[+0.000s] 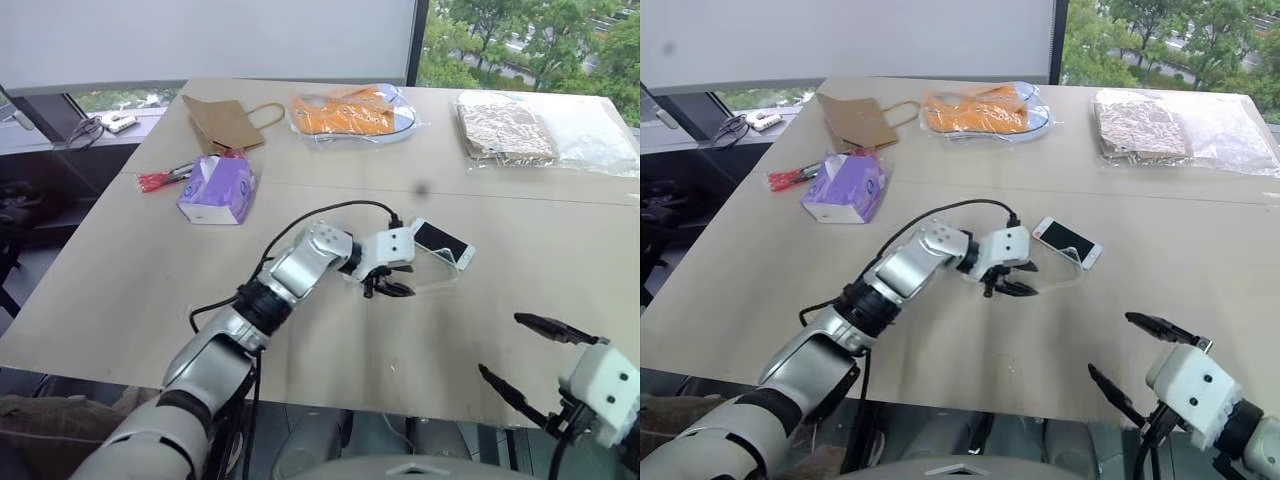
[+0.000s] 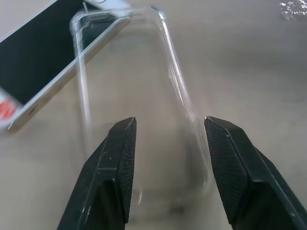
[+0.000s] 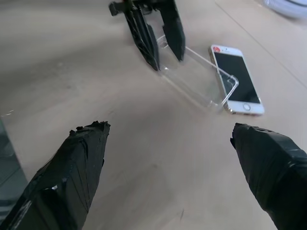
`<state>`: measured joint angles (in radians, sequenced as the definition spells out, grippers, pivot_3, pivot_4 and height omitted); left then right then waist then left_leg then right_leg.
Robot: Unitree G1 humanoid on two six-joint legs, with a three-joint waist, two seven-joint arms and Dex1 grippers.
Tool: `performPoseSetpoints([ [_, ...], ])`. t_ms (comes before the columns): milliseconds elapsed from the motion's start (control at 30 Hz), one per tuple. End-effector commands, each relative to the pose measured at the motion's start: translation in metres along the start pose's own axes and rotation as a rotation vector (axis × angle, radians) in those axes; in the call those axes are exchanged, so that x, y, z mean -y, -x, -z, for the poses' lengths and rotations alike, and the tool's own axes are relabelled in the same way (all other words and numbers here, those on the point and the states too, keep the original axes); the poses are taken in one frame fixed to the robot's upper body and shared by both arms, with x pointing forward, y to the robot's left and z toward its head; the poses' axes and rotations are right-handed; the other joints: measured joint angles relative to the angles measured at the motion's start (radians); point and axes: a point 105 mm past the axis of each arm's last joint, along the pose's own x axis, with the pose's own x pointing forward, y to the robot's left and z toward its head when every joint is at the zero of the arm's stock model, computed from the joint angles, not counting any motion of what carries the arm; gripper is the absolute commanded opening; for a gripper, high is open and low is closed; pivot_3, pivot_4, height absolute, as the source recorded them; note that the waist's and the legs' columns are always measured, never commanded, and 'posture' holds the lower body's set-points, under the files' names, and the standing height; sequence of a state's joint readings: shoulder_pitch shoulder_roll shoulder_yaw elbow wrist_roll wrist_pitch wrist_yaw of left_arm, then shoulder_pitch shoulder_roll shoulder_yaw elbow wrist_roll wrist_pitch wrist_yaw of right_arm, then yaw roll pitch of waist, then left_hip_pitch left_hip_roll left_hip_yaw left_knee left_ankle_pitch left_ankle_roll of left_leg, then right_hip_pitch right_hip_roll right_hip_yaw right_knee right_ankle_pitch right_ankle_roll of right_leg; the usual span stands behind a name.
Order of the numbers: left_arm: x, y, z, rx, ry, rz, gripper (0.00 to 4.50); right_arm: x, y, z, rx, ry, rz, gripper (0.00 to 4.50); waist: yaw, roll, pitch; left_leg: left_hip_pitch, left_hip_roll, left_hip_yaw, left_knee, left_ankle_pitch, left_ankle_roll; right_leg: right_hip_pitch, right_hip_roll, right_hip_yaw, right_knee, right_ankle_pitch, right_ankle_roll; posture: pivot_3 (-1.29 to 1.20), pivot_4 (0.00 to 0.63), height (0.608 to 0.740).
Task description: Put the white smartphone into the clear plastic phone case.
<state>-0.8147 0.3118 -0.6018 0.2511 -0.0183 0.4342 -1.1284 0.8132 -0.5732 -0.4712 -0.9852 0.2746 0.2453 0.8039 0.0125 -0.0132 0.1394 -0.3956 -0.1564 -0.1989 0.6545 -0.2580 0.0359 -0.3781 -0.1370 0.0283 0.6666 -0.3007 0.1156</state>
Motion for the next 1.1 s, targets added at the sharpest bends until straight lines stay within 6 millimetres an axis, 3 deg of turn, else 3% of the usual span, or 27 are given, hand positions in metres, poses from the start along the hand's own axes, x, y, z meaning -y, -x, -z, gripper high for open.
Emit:
performPoseSetpoints([
  [33, 0.008, -0.008, 0.010, -0.102, -0.034, 0.053, 1.24, -0.001, 0.005, -0.010, 0.013, 0.052, 0.019, 4.50, 0.000, 0.000, 0.000, 0.000, 0.000, 0.000, 0.000, 0.000, 0.000, 0.000, 0.000, 0.000, 0.000, 0.000, 0.000, 0.00, 0.150, 0.740],
  [100, 0.013, -0.010, 0.016, -0.120, -0.044, 0.076, 0.26, -0.002, 0.005, -0.010, 0.013, 0.049, 0.026, 4.50, 0.001, 0.001, -0.001, 0.001, 0.000, 0.000, 0.000, 0.000, 0.000, 0.000, 0.000, 0.000, 0.000, 0.000, 0.000, 0.00, 0.150, 0.740],
  [133, 0.014, -0.008, 0.018, -0.121, -0.045, 0.083, 0.03, -0.003, 0.005, -0.010, 0.014, 0.049, 0.027, 4.50, 0.001, 0.001, -0.001, 0.001, 0.000, 0.000, 0.000, 0.000, 0.000, 0.001, 0.000, 0.000, 0.000, 0.000, 0.000, 0.00, 0.150, 0.740],
  [233, 0.013, 0.004, 0.021, -0.093, -0.036, 0.082, 0.03, -0.004, 0.004, -0.012, 0.025, 0.042, 0.025, 4.50, -0.002, 0.001, -0.001, 0.002, 0.001, 0.000, 0.000, 0.000, 0.000, 0.001, 0.001, 0.000, 0.000, 0.000, 0.000, 0.00, 0.150, 0.740],
  [400, 0.005, 0.061, 0.044, -0.098, -0.055, 0.069, 0.03, -0.002, -0.003, -0.012, 0.043, 0.049, 0.006, 4.50, -0.032, 0.001, -0.001, 0.003, 0.002, 0.000, -0.001, 0.000, 0.000, 0.000, 0.002, 0.002, 0.002, 0.000, 0.000, 0.00, 0.150, 0.740],
  [533, 0.012, 0.088, 0.057, -0.121, -0.052, 0.081, 0.03, 0.003, -0.010, -0.010, 0.048, 0.029, 0.006, 4.50, -0.027, 0.001, -0.001, 0.003, 0.002, 0.001, -0.001, 0.000, 0.000, 0.000, 0.002, 0.002, 0.003, 0.000, 0.000, 0.00, 0.150, 0.740],
  [633, 0.018, 0.086, 0.061, -0.130, -0.057, 0.081, 0.03, 0.014, -0.016, -0.009, 0.051, 0.012, 0.041, 4.50, -0.020, 0.001, -0.001, 0.003, 0.001, 0.000, 0.000, 0.000, 0.000, 0.000, 0.002, 0.002, 0.002, 0.000, 0.000, 0.00, 0.150, 0.740],
  [867, 0.032, 0.064, 0.044, -0.061, -0.013, 0.084, 0.03, 0.039, -0.037, -0.009, 0.032, 0.036, 0.018, 4.50, 0.000, 0.001, -0.001, 0.002, 0.001, 0.000, 0.001, 0.000, 0.000, 0.000, 0.001, 0.001, 0.003, 0.000, 0.000, 0.00, 0.150, 0.740],
  [967, 0.034, 0.065, 0.034, -0.025, 0.046, 0.074, 0.81, 0.049, -0.054, -0.014, 0.049, -0.002, -0.026, 4.50, -0.002, 0.000, -0.001, 0.002, 0.000, 0.000, 0.001, 0.000, 0.000, 0.000, 0.000, 0.001, 0.003, 0.000, 0.000, 0.00, 0.150, 0.740],
  [1100, 0.030, 0.082, 0.015, 0.069, 0.052, -0.006, 2.67, 0.073, -0.088, -0.027, 0.066, -0.052, -0.044, 4.50, -0.021, -0.001, 0.001, 0.000, 0.001, 0.000, 0.002, 0.000, 0.000, -0.001, 0.001, 0.000, 0.004, 0.000, 0.000, 0.00, 0.150, 0.740],
])
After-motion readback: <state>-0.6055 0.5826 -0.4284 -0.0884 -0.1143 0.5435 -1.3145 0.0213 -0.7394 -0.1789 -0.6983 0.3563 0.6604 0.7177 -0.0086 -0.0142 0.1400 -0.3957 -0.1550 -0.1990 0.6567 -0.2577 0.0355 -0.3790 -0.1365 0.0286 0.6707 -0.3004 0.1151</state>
